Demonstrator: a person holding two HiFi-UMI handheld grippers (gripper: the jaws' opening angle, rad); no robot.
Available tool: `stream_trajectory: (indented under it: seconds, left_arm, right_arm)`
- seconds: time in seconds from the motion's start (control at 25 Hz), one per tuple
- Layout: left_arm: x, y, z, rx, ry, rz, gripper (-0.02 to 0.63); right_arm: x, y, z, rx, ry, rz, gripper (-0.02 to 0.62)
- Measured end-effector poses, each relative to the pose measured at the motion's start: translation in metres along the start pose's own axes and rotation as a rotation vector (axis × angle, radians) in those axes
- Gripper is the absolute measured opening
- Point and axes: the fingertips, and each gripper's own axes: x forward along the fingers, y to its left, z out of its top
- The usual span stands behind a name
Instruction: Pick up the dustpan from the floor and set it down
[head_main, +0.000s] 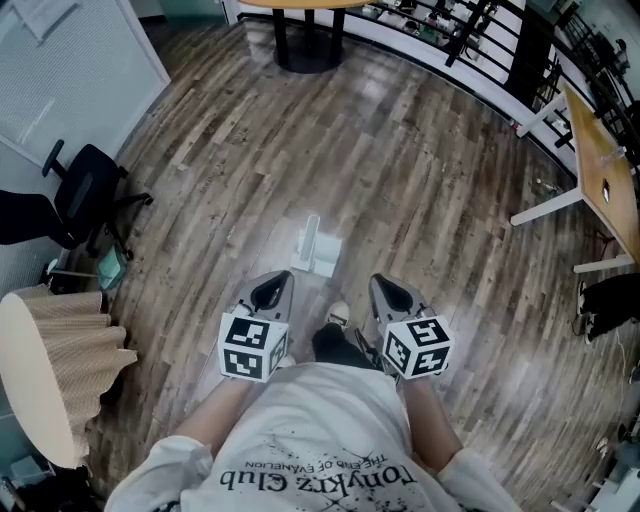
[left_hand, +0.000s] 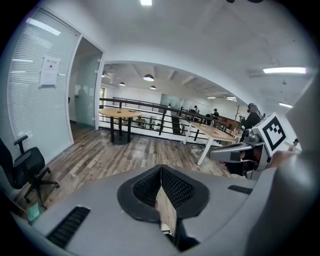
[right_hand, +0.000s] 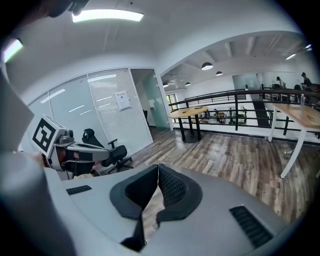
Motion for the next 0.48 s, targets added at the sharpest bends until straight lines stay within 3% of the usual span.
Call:
stream_trajectory:
  seconds: [0.48]
  left_arm:
    - [0.077,0.002,0.035,0.012,0.065,0.095,0.025]
  right_arm:
    - [0.063,-0.063,0.041,-0.011,0.046,0.126,0.026]
